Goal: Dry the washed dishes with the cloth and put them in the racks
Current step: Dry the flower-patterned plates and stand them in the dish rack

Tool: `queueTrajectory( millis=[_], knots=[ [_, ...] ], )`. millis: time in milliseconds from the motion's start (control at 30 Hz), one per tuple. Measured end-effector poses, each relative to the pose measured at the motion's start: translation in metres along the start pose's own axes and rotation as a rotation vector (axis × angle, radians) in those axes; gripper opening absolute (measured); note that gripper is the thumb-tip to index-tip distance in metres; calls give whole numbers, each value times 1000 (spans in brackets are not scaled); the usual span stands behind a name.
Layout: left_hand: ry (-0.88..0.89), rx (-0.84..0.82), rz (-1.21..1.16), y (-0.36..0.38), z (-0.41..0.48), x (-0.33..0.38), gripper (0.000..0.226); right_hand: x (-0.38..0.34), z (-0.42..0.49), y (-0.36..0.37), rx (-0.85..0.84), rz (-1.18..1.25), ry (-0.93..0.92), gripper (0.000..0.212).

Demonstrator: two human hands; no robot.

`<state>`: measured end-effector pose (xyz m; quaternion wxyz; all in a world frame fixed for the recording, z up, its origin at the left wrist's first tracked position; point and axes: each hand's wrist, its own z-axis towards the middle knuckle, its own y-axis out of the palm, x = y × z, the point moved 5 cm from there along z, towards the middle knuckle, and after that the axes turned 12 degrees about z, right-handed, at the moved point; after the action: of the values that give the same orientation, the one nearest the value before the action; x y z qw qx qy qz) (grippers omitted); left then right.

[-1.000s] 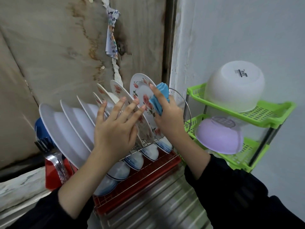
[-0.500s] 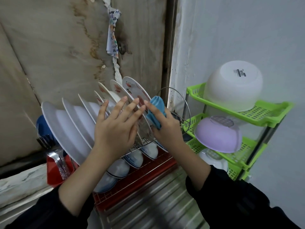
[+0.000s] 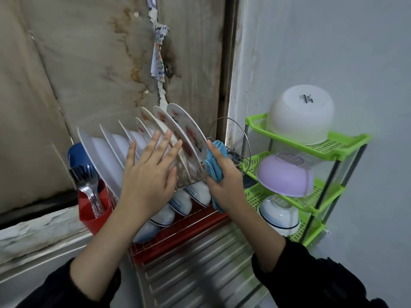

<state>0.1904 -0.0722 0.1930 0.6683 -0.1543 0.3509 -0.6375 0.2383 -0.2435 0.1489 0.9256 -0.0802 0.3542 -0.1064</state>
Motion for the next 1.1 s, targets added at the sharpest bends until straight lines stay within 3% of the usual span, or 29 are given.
queueTrajectory(
  millis=[467,667,867,1100],
  knots=[
    [-310,-258,-97,-56,-144,-20,62,-95,-111,34,-157,112,151,79],
    [-406,-394,4,-89,-230,-46,64,-129,-174,76,-317,227,300,75],
    [-531,-484,98,-123,-299,-83,64,-167,-215,128,-470,255,321,84],
    [-739,-565,192,-162,-385,-144,64,-217,-256,217,-692,408,400,76]
  ],
)
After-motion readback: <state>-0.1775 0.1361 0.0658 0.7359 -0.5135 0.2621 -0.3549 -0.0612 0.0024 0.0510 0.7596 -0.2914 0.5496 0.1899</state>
